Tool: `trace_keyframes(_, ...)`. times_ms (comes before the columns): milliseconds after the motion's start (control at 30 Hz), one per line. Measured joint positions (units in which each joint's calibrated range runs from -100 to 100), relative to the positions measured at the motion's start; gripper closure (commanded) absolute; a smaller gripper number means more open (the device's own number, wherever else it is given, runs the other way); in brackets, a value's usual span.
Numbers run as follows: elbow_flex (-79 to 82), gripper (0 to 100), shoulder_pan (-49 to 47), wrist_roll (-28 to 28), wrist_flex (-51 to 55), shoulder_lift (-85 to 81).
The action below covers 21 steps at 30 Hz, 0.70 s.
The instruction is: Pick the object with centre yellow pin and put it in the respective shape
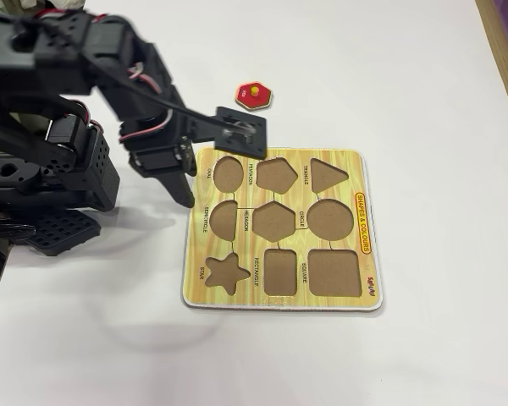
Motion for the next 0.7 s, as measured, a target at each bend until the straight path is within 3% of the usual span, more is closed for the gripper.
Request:
trace_keyframes(233, -20.14, 83, -0.09, 0.0, 16.97, 10.22)
trace_keyframes(700, -43.53, 82, -17.12, -0.31, 18.34, 32.22)
